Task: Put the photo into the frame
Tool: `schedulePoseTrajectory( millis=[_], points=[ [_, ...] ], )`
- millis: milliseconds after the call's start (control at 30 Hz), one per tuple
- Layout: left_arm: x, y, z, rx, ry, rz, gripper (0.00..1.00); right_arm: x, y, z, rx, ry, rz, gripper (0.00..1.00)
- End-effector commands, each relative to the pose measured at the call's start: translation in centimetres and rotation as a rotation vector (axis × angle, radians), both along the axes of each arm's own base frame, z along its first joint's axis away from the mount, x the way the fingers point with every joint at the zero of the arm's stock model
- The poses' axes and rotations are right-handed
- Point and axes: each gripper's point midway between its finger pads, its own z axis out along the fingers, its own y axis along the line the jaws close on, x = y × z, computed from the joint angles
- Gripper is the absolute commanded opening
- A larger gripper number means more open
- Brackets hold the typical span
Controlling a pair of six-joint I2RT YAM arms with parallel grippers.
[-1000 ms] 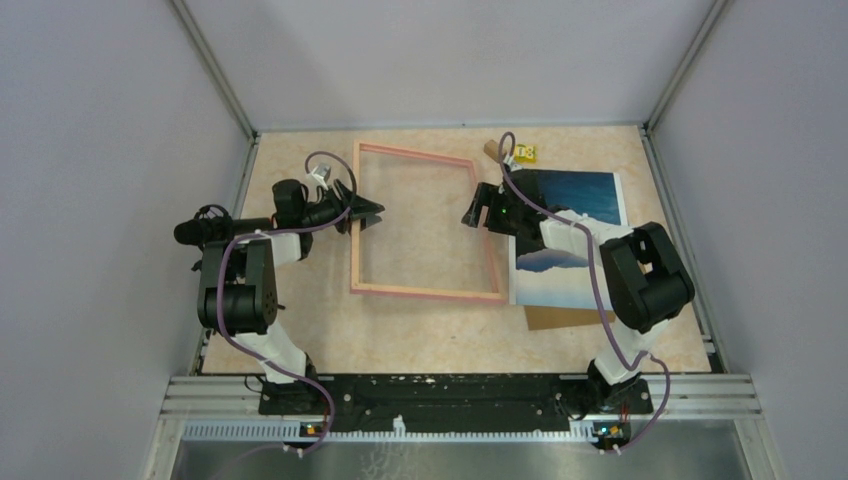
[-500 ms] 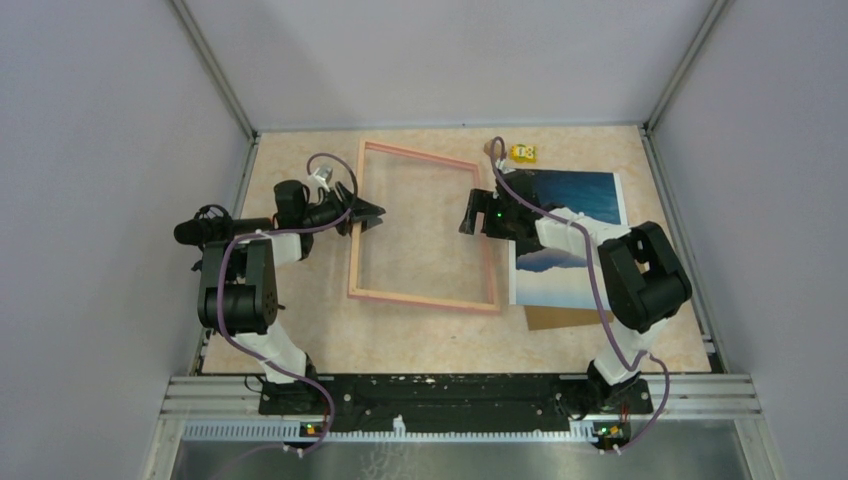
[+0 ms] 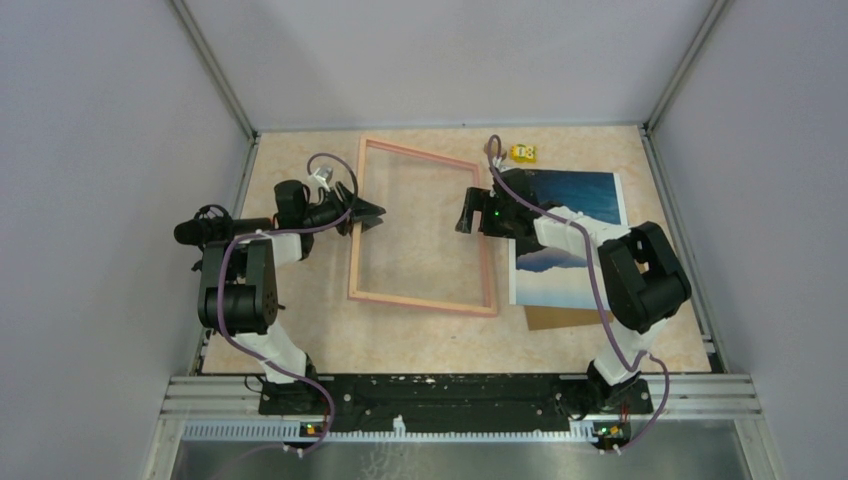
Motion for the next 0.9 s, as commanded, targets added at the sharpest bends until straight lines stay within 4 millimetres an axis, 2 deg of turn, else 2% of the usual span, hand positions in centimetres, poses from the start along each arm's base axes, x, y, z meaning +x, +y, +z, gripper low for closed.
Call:
schedulePoseTrajectory(
  millis=[0, 200, 500, 700, 800, 867],
  points=[
    [0.0, -0.4, 2.0, -0.013, -0.111, -0.033, 0.52, 1.5, 2.6, 2.7, 0.1, -0.073, 0.043, 0.9],
    [-0.2, -0.5, 2.1, -0.023, -0.112, -0.036, 0.52, 1.6, 2.6, 2.3, 0.1, -0.07, 0.026, 0.89],
    [-0.2, -0.6, 2.4, -0.053, -0.131, -0.04, 0.41, 1.9, 1.9, 1.0, 0.056, -0.052, 0.001, 0.89],
    [-0.3, -0.6, 2.7, -0.075, -0.149, -0.043, 0.42, 2.0, 2.0, 0.5, 0.055, -0.042, 0.003, 0.89],
    [-0.4, -0.7, 3.0, -0.1, -0.164, -0.044, 0.47, 2.0, 2.0, 0.1, 0.055, -0.034, 0.006, 0.89],
    [-0.6, -0.7, 3.3, -0.118, -0.178, -0.048, 0.47, 2.0, 2.0, -0.1, 0.057, -0.028, 0.007, 0.89]
  ],
)
